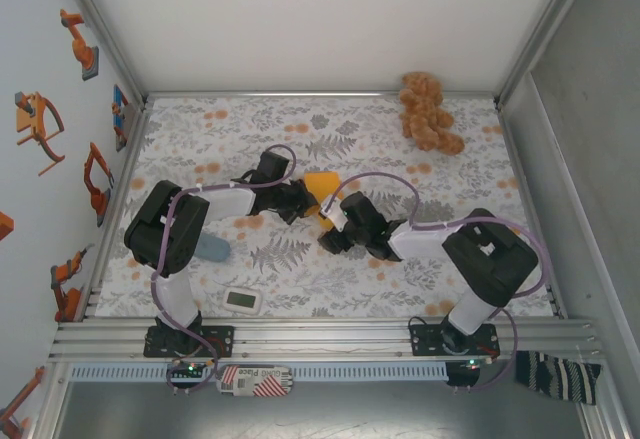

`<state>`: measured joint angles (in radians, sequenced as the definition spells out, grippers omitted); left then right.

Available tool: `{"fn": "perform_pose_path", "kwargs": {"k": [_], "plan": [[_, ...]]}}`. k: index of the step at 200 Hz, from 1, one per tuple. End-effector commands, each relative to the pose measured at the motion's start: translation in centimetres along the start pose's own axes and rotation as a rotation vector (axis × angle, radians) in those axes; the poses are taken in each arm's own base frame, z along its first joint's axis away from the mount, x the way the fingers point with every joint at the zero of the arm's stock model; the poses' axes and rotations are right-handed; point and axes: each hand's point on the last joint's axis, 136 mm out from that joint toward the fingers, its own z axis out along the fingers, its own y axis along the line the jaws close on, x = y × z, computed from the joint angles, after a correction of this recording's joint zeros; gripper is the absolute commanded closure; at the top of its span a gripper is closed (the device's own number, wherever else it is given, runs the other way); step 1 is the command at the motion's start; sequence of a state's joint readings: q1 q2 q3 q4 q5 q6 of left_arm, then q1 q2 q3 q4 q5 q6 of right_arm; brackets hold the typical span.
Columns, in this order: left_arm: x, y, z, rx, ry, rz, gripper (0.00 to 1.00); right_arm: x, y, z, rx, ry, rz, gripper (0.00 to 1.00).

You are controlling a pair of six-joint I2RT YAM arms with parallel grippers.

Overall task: Fold a paper plane with a square sheet of paper (pick it up from the middle)
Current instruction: Third fold the triangle at the center of the table.

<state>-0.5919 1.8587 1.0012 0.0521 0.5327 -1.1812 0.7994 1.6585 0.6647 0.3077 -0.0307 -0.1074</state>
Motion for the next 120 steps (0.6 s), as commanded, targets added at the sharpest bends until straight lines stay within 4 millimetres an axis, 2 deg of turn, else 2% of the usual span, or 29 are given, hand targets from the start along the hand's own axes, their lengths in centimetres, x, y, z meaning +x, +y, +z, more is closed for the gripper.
{"fn": "perform_pose_path", "kwargs": {"k": [1,33,67,100,120], "plan": [[-0.1,-0.2,0.0,-0.005,0.015,0.010,0.97,-2.3,-1.6,-0.4,0.109,-0.105,-0.077,0.31],[-0.1,-0.1,0.1,-0.010,0.016,0.007,0.97,-3.0,-1.3,-1.4,0.095,-0.154,-0.084,0.37],[0.1,0.1,0.4,-0.014,0.020,0.008,0.97,-3.5,-0.4,-1.9,0.042,-0.165,-0.088,0.48],[0.1,0.2,0.4,-0.016,0.020,0.006,0.96,-3.9,0.5,-1.7,-0.017,-0.165,-0.089,0.60],[0.2,0.2,0.3,-0.014,0.018,0.006,0.97,-3.9,1.0,-1.5,-0.049,-0.147,-0.103,0.72]]}}
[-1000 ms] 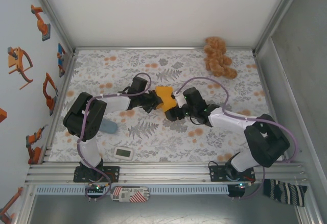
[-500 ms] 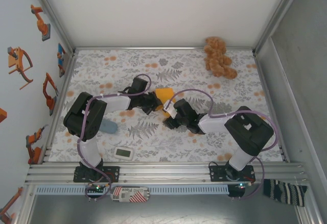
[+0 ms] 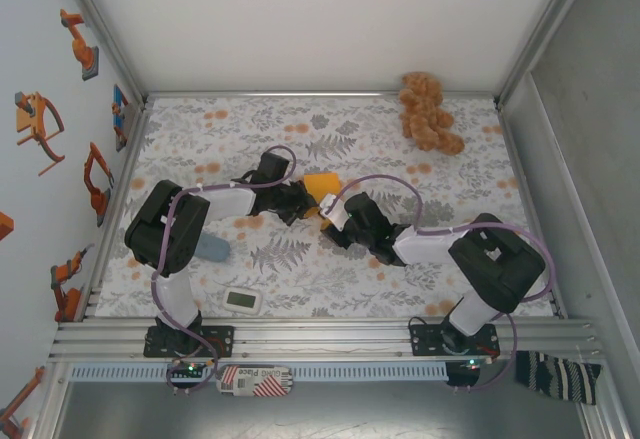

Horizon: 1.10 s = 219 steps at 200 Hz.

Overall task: Fold a paper plane with a square sheet of paper (pick it up from the middle)
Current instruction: Third fold the triangle at the center of the table.

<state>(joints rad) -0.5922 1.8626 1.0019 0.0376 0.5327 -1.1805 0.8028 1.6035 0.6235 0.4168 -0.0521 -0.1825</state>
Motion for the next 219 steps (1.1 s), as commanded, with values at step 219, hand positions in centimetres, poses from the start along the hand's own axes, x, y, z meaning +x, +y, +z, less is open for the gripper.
{"fn": "perform_pose_path", "kwargs": {"k": [219], "plan": [[-4.4,-2.2,-3.5,-0.066,-0.129,0.192,0.70,-1.8,6.1,-0.1,-0.383,0.043,0.286,1.00]]}}
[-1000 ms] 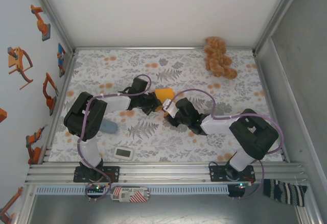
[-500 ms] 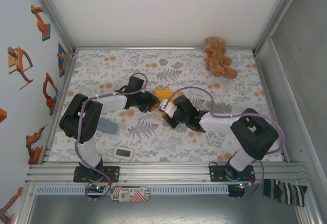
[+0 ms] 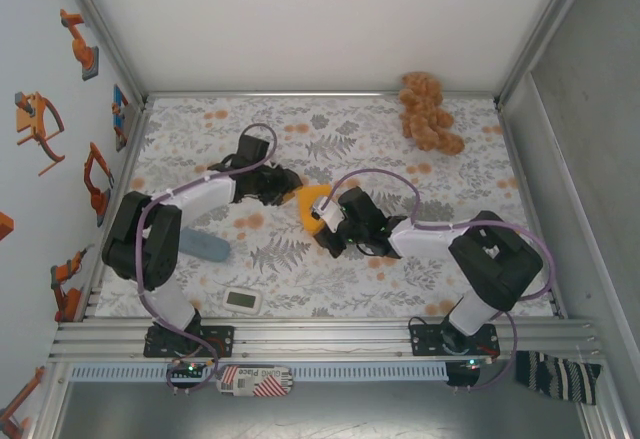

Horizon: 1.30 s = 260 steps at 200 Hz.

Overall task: Fold a paper plane with a square sheet of paper (pick it up from the middle)
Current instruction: Third fold the triangle at the center of the table.

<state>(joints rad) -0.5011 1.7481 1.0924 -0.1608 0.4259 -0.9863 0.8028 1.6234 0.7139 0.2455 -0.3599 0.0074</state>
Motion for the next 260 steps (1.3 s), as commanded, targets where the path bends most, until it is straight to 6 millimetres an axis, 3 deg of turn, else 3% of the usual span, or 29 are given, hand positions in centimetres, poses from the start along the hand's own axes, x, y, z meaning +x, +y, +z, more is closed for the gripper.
{"fn": "perform_pose_path", "kwargs": {"k": [1,60,97,172,217,260], "plan": [[0.1,-0.4,2.3,-0.019,0.033,0.064,0.70,-0.8,1.1,0.5,-0.070,-0.019,0.074,1.00],[0.8,2.3,6.5,-0.152,0.120,0.072,0.79,-0.4,1.1,1.3,-0.092,0.003,0.136,1.00],[1.3,3.3,7.0,-0.194,0.141,0.082,0.81,-0.6,0.6,1.1,-0.071,-0.006,0.154,1.00],[2.6,5.3,8.4,-0.264,0.207,0.102,0.82,0.0,-3.2,0.9,0.102,0.027,0.262,1.00],[2.8,5.5,8.5,-0.269,0.215,0.109,0.82,0.8,-5.3,1.1,0.197,0.054,0.324,1.00],[2.8,5.4,8.6,-0.267,0.218,0.109,0.82,1.3,-5.8,1.3,0.227,0.065,0.358,1.00]]}}
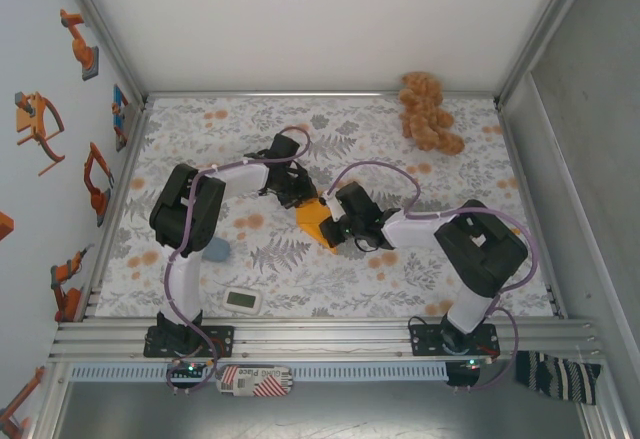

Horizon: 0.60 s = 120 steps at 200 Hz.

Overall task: Fold a paper plane with a square sheet of paper (pick it up from the middle)
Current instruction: Third fold the triangle at the center of the table.

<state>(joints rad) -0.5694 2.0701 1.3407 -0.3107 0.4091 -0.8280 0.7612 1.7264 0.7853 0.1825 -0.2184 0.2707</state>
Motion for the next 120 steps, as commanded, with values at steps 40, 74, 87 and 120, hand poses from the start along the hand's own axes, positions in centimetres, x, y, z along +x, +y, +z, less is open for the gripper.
{"fn": "perform_pose_path", "kwargs": {"k": [40,74,87,120], "plan": [[1.73,2.36,1.59,-0.085,0.069,-0.007,0.82,-0.44,-1.16,0.33,0.061,0.003,0.052,1.00],[1.66,2.29,1.49,-0.089,0.069,0.000,0.82,-0.28,-1.52,0.44,0.080,0.012,0.055,1.00],[1.60,2.26,1.46,-0.090,0.069,0.001,0.82,-0.26,-1.54,0.50,0.080,0.015,0.055,1.00],[1.58,2.20,1.53,-0.088,0.073,-0.001,0.82,-0.22,-1.54,0.60,0.080,0.020,0.055,1.00]]}}
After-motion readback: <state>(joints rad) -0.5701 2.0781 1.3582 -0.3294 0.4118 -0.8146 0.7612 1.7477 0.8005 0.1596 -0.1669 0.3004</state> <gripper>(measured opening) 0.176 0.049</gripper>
